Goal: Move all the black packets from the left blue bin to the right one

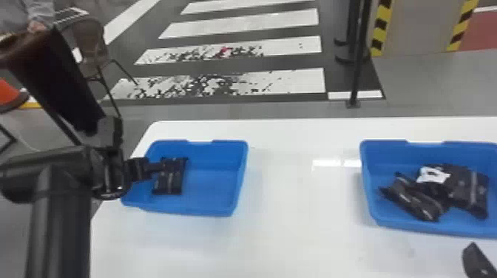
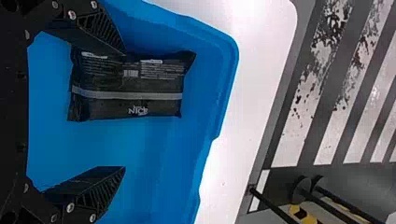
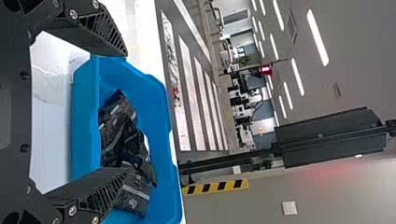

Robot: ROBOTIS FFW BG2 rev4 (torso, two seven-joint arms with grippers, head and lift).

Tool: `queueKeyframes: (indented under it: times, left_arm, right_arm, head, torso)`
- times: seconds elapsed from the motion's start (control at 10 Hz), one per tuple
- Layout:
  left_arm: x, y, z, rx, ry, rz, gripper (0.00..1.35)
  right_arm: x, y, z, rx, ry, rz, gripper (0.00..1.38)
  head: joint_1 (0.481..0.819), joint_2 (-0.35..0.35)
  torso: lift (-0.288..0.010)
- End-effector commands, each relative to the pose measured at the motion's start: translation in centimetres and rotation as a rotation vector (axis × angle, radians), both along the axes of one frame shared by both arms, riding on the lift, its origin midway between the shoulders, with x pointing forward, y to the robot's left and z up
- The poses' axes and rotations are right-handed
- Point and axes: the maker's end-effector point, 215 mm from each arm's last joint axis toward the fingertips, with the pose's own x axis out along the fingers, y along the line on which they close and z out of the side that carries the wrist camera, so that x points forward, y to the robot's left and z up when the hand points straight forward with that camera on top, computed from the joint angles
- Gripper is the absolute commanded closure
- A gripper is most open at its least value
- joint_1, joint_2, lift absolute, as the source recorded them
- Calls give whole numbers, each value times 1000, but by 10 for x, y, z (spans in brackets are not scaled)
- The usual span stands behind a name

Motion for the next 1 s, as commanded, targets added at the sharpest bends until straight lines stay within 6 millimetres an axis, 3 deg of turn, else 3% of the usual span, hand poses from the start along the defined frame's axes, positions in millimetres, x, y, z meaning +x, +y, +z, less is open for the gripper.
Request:
queueKeyframes:
  times: [0.0, 0.2, 0.7, 0.8, 0.9]
  left_arm:
    - [0, 1, -12, -8, 40, 7, 174]
    - [2, -1, -23, -19, 75, 9, 174]
    - [14, 13, -26, -6, 111, 60, 176]
    - [16, 14, -26, -5, 116, 61, 202]
    - [18, 18, -24, -11, 115, 71, 346]
  right_arm:
    - [1, 0, -3, 9, 7, -2, 156]
    - [1, 1, -9, 21, 19, 1, 157]
    - [2, 5, -27, 60, 57, 15, 167]
    - [4, 6, -28, 63, 58, 19, 167]
    - [5, 6, -30, 67, 62, 21, 167]
  head:
    - [695, 241]
    - [695, 240]
    - [695, 256]
    - [695, 257]
    - [695, 259]
  torso:
    - [-137]
    - [-137]
    - [-137]
    - [-137]
    - [-137]
